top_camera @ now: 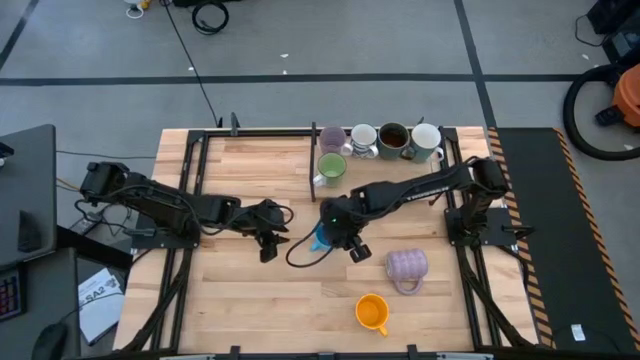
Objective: Place coffee mugs
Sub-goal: Put the blue mug on the shelf
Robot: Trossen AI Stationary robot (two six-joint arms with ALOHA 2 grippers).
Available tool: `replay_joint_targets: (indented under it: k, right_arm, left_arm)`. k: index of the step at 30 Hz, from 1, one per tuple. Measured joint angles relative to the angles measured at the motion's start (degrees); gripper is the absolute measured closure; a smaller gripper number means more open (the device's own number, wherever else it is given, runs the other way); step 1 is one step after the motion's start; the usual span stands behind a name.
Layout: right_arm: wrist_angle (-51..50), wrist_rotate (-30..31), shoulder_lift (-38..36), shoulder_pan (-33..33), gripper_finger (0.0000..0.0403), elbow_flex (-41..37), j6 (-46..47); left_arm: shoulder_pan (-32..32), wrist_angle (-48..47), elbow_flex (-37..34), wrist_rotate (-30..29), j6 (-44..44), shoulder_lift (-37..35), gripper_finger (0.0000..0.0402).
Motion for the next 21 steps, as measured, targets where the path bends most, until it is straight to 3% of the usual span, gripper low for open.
replay_joint_targets:
  k: [15, 21]
  right_arm:
    - [-0.4, 0.1, 2.4, 0.0, 0.0261, 0.0, 0.2]
    - [-0.5, 0.2, 2.4, 0.0, 0.0287, 0.0, 0.2]
  left_arm:
    - [0.0, 0.3, 0.0, 0.0, 0.0, 0.0, 0.0251]
    - [0.0, 0.4, 0.0, 0.0, 0.0, 0.0, 0.0251]
